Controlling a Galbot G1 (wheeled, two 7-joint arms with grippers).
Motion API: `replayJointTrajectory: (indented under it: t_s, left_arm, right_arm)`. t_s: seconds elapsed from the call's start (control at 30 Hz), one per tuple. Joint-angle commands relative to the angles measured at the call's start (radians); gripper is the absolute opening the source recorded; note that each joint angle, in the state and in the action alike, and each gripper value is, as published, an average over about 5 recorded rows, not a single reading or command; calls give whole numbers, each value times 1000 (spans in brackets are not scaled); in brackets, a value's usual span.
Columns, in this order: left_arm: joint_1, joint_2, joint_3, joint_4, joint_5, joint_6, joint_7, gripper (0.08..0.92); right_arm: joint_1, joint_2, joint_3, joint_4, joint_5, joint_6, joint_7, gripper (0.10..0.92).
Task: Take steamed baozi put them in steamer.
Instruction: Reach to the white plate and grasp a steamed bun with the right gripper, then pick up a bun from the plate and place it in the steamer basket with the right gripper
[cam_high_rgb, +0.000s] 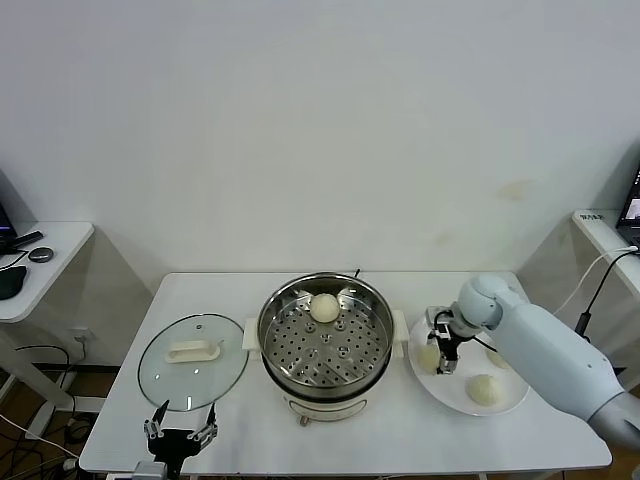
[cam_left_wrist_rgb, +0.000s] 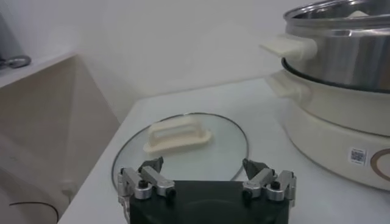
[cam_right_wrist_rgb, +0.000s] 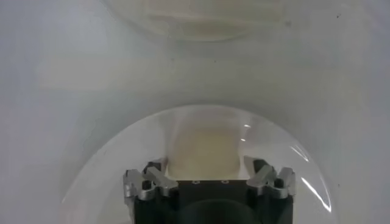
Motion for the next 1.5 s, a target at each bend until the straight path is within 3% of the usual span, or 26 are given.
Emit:
replayJointTrajectory:
  t_s: [0.03, 0.27, 0.5, 0.7, 1.03, 1.27, 1.5]
  left_arm:
    - [0, 0, 3, 0, 1, 0, 0, 823]
    - [-6, -3, 5, -6, 5, 0, -4, 823]
    - [-11, 0, 14, -34, 7, 6, -7, 823]
    - [-7, 13, 24, -52, -1, 11, -20, 823]
    - [-16, 22, 14, -75, -28, 17, -30, 823]
    - [-16, 11, 18, -77, -37, 15, -39, 823]
    - [-21, 4, 13, -93, -49, 17, -41, 823]
  right_arm:
    - [5, -24, 5, 20, 17, -9, -14, 640]
    - [154, -164, -57, 147, 171, -67, -54, 528]
    - [728, -213, -504, 252, 521, -162, -97, 518]
    - [1048, -36, -728, 240, 713, -227, -112, 524]
    - [1038, 370, -730, 108, 871, -381, -76, 524]
    - [941, 574, -757, -35, 852, -407, -38, 518]
    - [848, 629, -792, -70, 763, -408, 1, 518]
